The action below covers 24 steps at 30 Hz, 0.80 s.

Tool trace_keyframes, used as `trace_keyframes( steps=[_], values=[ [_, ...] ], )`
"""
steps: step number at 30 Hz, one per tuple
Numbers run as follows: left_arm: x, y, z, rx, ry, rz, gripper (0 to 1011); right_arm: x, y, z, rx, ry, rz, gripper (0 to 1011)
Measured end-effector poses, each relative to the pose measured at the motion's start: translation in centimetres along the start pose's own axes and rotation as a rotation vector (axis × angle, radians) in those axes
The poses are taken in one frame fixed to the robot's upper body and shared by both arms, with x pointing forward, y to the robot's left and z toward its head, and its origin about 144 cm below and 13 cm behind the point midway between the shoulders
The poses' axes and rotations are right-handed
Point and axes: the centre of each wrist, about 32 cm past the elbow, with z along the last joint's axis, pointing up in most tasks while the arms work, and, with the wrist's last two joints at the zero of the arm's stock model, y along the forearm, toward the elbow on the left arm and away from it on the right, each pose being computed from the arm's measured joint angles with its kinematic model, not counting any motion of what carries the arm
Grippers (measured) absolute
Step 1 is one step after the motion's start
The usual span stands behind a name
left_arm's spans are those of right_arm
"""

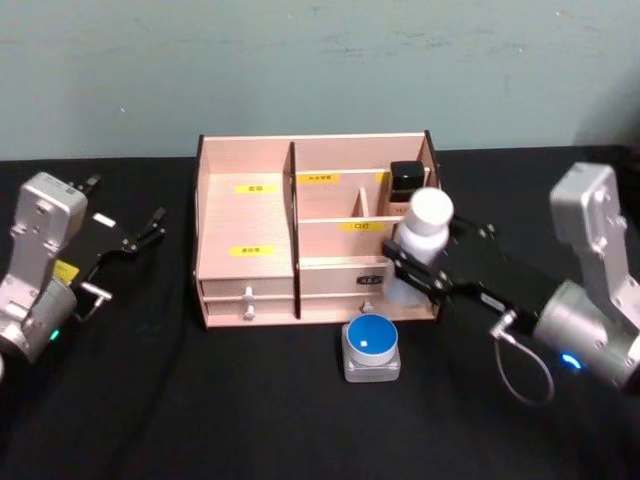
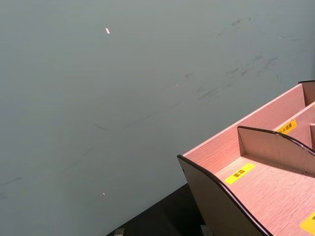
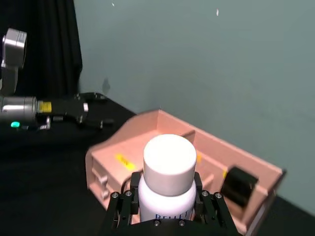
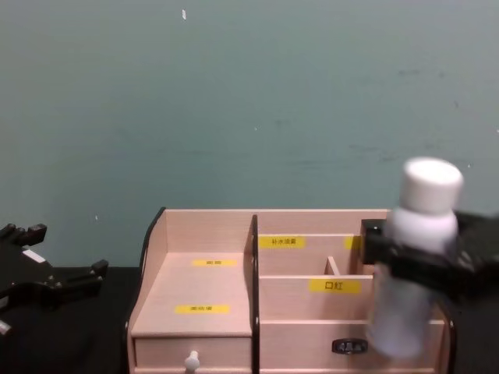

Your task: Pick up the facial cleanser and watermelon frost from the table and place them into the tiered storage box.

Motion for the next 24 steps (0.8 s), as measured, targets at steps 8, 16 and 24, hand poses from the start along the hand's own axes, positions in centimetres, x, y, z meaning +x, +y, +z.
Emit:
trace_keyframes(
  steps=[8,16,24],
  values=[
    [0.0,0.0,0.0,0.000,0.000,0.000,1001,0.8,3.3,1.9,0.038,-0.027,0.016,593],
    [0.0,0.0,0.0,0.000,0.000,0.000,1001,1.6,6.3,2.3,0.045,-0.034,-0.002,593],
    [0.0,0.0,0.0,0.000,0.000,0.000,1001,2.6,9.2,2.6,0.041,-0.041,-0.018,593]
  ],
)
